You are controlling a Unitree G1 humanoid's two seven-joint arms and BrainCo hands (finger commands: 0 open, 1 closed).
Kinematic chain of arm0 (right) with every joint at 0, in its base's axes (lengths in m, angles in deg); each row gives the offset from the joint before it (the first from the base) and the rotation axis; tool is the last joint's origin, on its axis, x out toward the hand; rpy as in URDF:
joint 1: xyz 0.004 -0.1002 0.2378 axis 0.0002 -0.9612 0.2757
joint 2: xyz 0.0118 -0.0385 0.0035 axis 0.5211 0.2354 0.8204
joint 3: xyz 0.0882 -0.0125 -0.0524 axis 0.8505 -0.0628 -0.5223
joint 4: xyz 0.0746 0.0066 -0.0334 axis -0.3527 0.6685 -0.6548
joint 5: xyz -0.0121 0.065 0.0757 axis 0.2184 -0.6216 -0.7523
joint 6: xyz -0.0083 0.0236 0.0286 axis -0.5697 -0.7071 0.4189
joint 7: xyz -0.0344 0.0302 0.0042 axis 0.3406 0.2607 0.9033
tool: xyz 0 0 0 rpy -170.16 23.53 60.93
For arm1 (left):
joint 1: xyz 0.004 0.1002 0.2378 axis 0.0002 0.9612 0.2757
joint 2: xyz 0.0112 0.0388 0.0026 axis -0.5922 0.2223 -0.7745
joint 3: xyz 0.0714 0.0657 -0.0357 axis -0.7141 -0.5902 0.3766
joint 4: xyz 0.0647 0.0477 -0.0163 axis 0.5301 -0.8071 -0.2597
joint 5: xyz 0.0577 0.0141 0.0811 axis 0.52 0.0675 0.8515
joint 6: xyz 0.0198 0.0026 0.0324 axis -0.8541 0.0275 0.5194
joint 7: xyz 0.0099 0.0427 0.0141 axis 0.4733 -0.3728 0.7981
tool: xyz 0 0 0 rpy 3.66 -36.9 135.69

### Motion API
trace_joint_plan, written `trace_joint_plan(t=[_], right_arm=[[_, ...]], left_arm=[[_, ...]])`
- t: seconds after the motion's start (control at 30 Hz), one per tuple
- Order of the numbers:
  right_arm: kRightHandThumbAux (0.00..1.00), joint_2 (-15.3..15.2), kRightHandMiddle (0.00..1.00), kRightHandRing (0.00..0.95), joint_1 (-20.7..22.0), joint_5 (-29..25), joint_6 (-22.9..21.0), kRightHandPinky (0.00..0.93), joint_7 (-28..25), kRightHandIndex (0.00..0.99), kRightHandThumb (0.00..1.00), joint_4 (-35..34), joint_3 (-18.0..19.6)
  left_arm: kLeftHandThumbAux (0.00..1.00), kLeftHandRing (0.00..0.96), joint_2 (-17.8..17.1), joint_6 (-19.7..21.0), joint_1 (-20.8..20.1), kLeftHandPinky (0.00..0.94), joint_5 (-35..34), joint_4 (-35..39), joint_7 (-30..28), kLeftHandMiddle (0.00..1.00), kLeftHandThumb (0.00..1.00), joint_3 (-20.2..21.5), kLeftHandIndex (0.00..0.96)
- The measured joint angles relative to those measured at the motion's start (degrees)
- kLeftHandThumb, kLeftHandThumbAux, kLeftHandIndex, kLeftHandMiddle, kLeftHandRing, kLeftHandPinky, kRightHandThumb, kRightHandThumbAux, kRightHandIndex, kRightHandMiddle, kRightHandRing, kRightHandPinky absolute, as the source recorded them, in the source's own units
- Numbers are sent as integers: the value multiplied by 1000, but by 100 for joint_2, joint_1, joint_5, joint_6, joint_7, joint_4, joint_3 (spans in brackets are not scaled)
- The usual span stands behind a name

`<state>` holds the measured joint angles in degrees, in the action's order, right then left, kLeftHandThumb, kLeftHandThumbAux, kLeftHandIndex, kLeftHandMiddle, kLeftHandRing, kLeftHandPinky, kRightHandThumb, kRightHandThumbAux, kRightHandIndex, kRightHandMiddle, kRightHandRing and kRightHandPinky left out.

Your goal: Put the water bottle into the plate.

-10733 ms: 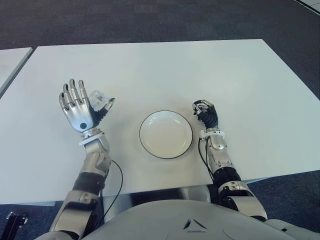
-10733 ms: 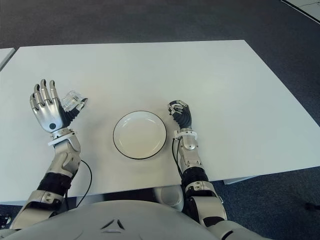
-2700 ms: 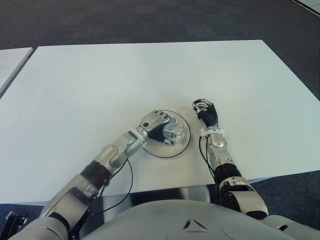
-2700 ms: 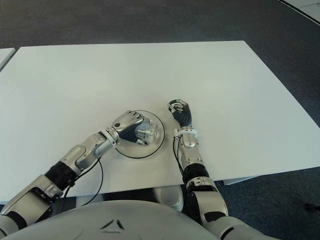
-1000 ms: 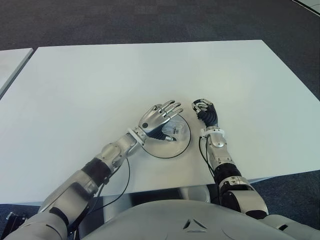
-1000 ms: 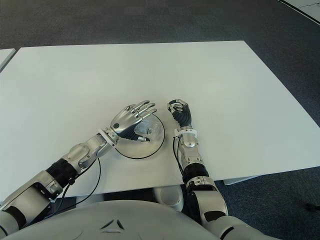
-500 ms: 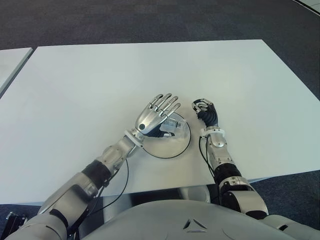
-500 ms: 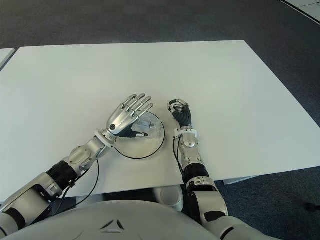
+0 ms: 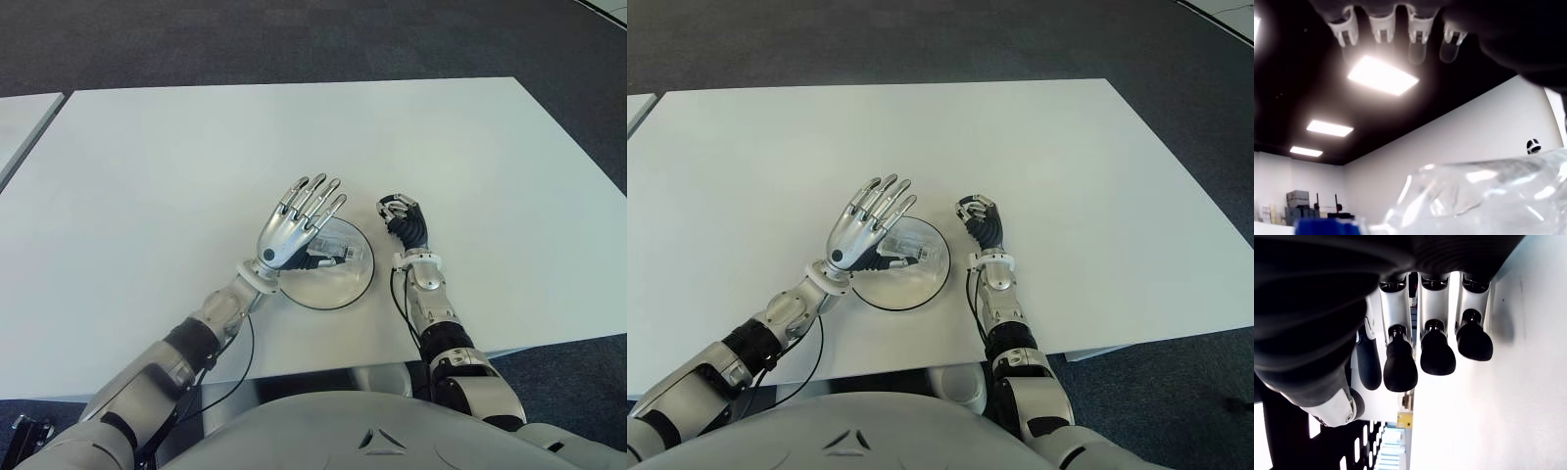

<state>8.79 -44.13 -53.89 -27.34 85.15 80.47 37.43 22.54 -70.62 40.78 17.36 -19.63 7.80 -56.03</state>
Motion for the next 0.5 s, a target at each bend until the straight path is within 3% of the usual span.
trace_joint_plan(t=[0.3, 0.5], right_arm=[[730, 20, 807, 787, -56, -3, -61, 784, 17, 438, 701, -168, -15], [728, 38, 806, 787, -91, -27, -153, 788, 11, 439, 702, -287, -13]], left_arm=[[338, 0, -11, 60, 21, 0, 110, -45, 667, 0, 29, -25, 0], [341, 0, 166, 22, 3, 0, -26, -311, 1461, 0, 35, 43, 0]])
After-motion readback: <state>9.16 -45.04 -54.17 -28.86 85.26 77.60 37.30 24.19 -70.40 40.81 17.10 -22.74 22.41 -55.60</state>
